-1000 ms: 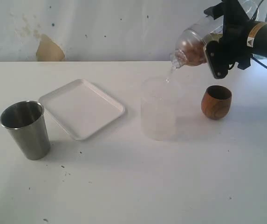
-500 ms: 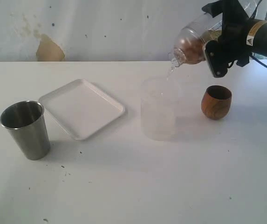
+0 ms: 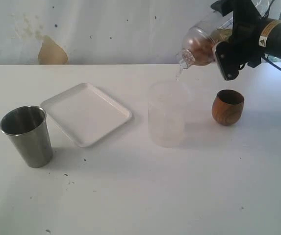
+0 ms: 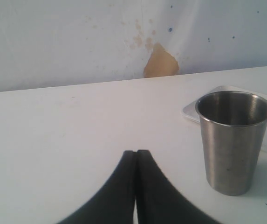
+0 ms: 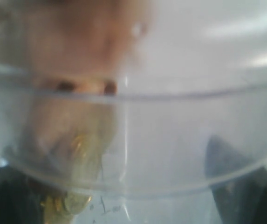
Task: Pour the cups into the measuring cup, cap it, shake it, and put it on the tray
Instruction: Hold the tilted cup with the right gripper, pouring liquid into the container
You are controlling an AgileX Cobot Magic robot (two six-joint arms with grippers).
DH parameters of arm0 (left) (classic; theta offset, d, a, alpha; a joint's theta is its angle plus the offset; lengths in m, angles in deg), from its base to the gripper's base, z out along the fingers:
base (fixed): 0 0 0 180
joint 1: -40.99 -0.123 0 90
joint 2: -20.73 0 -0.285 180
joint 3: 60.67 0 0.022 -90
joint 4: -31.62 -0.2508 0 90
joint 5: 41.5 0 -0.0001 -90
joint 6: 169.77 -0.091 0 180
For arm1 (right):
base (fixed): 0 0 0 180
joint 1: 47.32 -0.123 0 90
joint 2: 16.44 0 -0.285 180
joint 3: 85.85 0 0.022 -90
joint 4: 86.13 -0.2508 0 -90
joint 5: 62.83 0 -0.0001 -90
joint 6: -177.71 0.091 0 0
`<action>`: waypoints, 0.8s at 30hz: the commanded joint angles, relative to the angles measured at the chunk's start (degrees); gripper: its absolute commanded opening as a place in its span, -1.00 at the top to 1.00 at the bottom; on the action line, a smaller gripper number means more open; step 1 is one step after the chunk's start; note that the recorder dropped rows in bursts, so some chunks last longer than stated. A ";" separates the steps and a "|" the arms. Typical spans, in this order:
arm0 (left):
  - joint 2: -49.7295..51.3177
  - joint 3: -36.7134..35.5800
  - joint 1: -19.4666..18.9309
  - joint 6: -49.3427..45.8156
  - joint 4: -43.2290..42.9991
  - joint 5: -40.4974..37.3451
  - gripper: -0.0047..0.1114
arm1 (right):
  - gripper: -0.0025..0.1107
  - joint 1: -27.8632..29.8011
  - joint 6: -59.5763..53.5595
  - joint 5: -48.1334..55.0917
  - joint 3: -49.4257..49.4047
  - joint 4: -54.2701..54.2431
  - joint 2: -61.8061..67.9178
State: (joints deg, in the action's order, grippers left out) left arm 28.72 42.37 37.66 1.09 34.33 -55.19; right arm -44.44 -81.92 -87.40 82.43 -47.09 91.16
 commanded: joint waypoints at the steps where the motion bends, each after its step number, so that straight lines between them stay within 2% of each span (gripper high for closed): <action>1: -0.20 -0.25 0.11 0.07 0.00 0.33 0.92 | 0.96 0.03 -0.18 -2.76 0.72 -1.10 -1.00; 24: -0.20 -0.25 0.11 0.07 0.00 0.33 0.92 | 0.96 0.03 0.40 -3.76 0.72 -1.10 -1.00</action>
State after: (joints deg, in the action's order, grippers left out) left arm 28.72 42.37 37.66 1.09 34.33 -55.19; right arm -44.44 -81.92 -88.68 82.43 -47.09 91.16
